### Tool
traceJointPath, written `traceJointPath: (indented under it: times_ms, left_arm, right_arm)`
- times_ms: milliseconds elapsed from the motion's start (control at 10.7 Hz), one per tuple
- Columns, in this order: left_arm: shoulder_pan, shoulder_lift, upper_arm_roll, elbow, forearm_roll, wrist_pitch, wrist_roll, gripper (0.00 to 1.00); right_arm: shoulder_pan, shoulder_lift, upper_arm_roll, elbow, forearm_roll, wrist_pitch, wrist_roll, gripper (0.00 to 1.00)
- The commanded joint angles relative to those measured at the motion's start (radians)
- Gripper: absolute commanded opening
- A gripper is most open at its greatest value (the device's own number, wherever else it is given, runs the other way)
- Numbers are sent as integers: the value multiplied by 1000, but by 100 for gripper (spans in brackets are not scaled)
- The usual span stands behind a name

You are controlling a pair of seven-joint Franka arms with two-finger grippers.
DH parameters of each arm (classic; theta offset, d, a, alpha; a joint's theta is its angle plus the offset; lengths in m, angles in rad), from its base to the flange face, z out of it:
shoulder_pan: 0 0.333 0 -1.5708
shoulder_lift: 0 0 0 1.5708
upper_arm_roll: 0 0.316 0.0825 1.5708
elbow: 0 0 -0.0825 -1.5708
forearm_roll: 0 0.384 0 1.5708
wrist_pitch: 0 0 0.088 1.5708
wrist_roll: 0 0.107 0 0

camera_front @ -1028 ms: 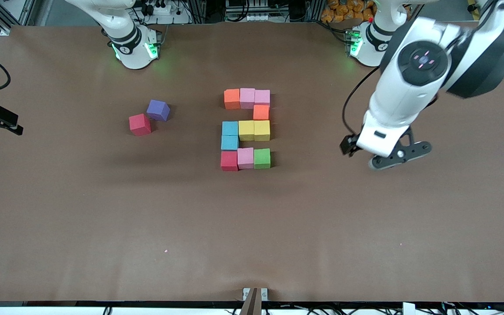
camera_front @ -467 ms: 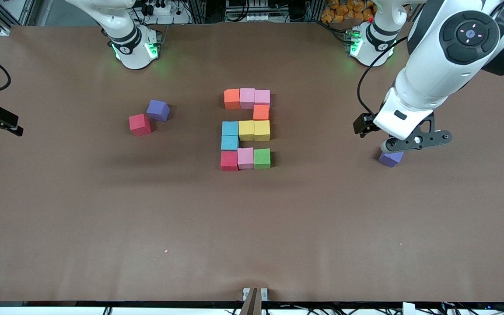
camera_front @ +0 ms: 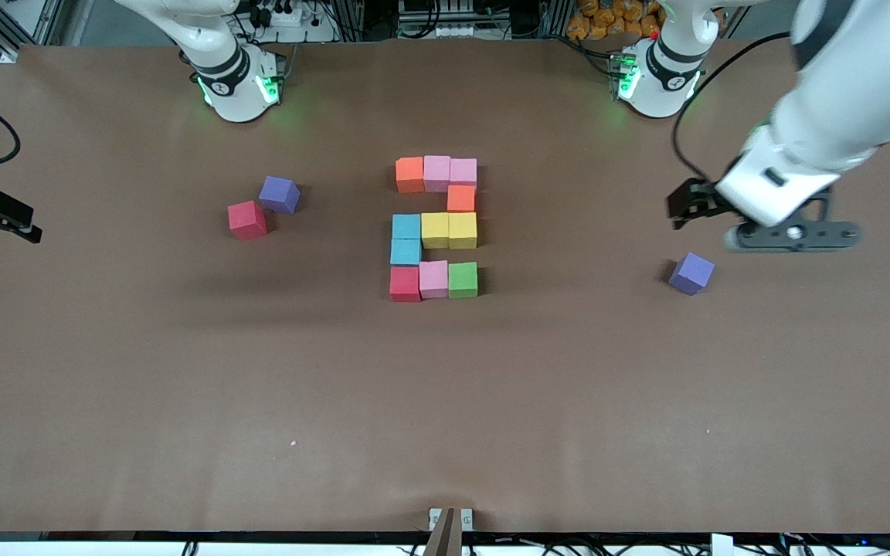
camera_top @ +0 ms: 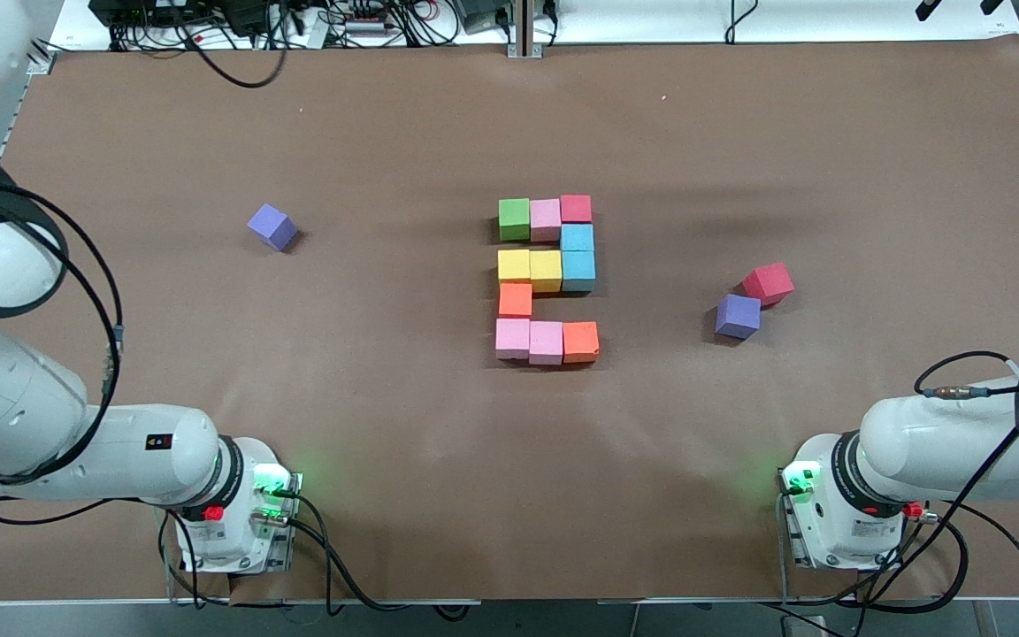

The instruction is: Form number 2 with 11 blocks

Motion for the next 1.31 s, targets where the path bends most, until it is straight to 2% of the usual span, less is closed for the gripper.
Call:
traceJointPath:
  times_ms: [0,93,467,654,1215]
  left_arm:
    - [0,-90,31,-81,-13,-4,50,100]
    - [-3,-123,63,-122,-17,-2,60,100]
    - [-5,-204,82,-213,-22,28,203,100]
    - [-3,-209,113,-219,-26,27,209,100]
    - [-40,-217,116,-225,-27,-1,174,100]
  right_arm:
    - [-6,14,4,24,12,-3,14,100]
    - [-6,14,4,26,12,-3,14,100]
    - [-6,15,4,24,12,0,14,100]
    - [-6,15,4,24,12,1,14,100]
    - [-6,15,4,24,12,1,14,100]
